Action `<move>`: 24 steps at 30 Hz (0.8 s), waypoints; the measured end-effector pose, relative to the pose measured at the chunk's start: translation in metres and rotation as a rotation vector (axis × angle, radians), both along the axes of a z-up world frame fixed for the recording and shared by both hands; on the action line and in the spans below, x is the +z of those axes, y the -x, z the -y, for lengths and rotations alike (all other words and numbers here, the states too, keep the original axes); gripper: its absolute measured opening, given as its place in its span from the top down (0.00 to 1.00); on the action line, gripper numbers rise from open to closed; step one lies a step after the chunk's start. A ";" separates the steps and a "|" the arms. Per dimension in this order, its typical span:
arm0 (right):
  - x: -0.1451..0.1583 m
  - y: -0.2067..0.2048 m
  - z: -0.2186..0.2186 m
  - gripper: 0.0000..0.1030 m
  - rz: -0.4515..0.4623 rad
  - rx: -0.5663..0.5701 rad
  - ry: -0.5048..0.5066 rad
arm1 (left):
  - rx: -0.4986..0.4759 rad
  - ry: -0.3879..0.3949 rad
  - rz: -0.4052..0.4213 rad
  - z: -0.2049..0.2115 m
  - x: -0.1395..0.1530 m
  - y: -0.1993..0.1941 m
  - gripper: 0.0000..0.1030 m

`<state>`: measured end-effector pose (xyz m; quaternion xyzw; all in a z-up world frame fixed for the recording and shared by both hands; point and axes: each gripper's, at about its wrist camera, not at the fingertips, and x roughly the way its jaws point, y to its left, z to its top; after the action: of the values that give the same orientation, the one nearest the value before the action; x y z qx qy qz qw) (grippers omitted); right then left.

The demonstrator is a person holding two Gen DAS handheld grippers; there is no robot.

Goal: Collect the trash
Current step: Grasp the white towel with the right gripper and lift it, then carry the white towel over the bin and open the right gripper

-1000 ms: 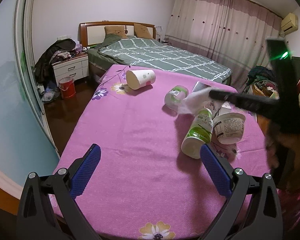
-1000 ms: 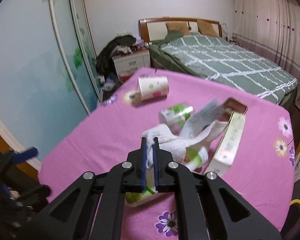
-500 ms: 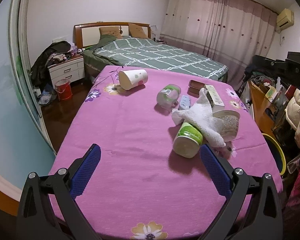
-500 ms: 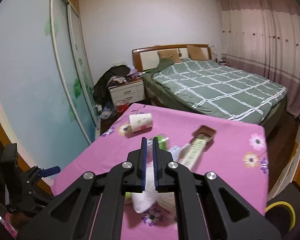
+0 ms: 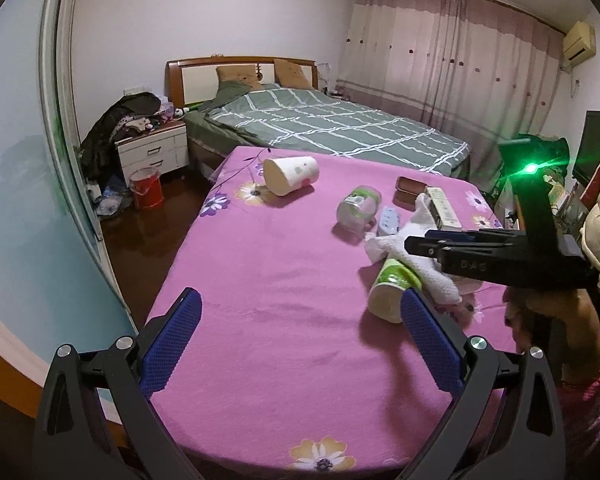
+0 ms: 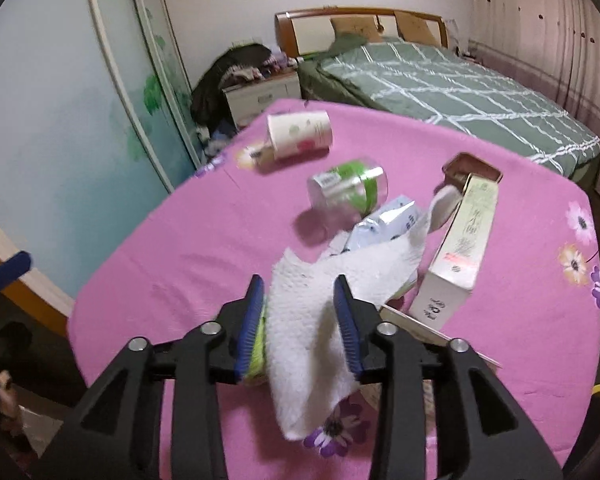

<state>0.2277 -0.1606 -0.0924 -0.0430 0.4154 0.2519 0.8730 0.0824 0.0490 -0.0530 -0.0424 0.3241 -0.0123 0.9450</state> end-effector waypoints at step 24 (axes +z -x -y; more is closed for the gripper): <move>0.057 0.016 0.031 0.93 0.115 -0.026 -0.126 | -0.020 0.019 -0.027 0.000 -0.014 -0.006 0.05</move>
<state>0.2119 -0.1916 -0.0358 0.0030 0.3483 0.2630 0.8997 0.0884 0.0487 -0.0669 -0.0482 0.3370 -0.0242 0.9400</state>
